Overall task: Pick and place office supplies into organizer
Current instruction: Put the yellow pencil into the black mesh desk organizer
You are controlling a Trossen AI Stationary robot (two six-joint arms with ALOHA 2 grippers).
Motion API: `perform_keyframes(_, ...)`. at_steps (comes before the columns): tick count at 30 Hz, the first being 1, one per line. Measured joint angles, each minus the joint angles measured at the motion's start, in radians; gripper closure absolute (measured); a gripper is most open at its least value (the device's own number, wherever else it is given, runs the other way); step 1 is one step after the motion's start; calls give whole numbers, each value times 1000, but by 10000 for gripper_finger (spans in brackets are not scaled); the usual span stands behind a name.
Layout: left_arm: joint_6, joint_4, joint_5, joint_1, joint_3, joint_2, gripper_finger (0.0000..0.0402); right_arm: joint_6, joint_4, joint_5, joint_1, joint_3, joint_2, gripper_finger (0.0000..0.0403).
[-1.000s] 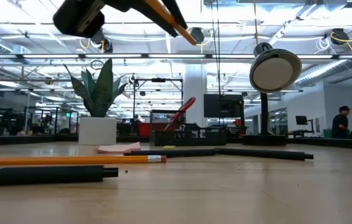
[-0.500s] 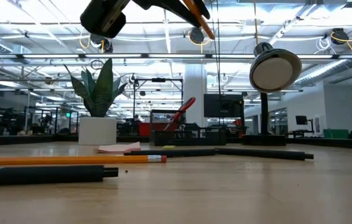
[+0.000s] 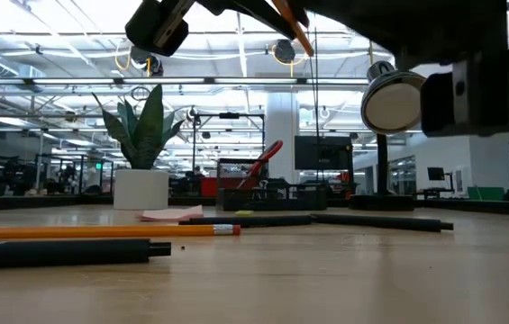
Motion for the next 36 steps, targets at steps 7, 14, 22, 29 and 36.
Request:
perform_keyframes(7, 0, 4, 0, 6, 0, 0, 367, -8, 12, -3, -12, 0, 1, 208)
perform_keyframes(14, 17, 9, -2, 7, 0, 0, 379, -22, 12, -29, -53, 0, 1, 208)
perform_keyframes(22, 23, 14, -11, 7, 0, 0, 372, -34, 12, -32, -51, 0, 1, 231)
perform_keyframes(29, 14, 18, -7, 6, 0, 0, 374, -48, 13, -31, -51, 0, 1, 305)
perform_keyframes(36, 1, 52, 1, 6, -1, 0, 379, -47, 66, -29, -49, 1, 1, 373)
